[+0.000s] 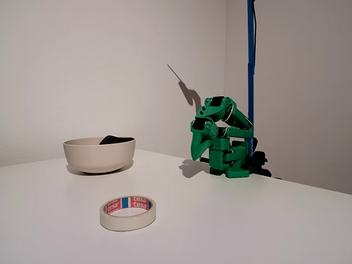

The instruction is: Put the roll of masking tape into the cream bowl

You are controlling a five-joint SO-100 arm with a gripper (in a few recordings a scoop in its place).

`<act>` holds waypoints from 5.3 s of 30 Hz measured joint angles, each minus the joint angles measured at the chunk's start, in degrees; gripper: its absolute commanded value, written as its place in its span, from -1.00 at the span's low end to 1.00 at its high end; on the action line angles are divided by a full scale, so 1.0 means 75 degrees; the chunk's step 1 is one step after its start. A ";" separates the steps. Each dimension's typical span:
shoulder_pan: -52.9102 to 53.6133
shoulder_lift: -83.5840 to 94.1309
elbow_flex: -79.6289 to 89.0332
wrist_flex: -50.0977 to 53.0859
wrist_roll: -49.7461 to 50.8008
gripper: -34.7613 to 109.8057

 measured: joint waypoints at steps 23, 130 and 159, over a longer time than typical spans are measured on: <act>-0.0223 -1.0641 -0.9199 0.1055 0.0398 -0.64; -0.0129 -2.0145 -1.8223 0.2859 0.0234 -0.24; -0.0867 -2.0777 -1.8281 0.2602 0.0586 -0.27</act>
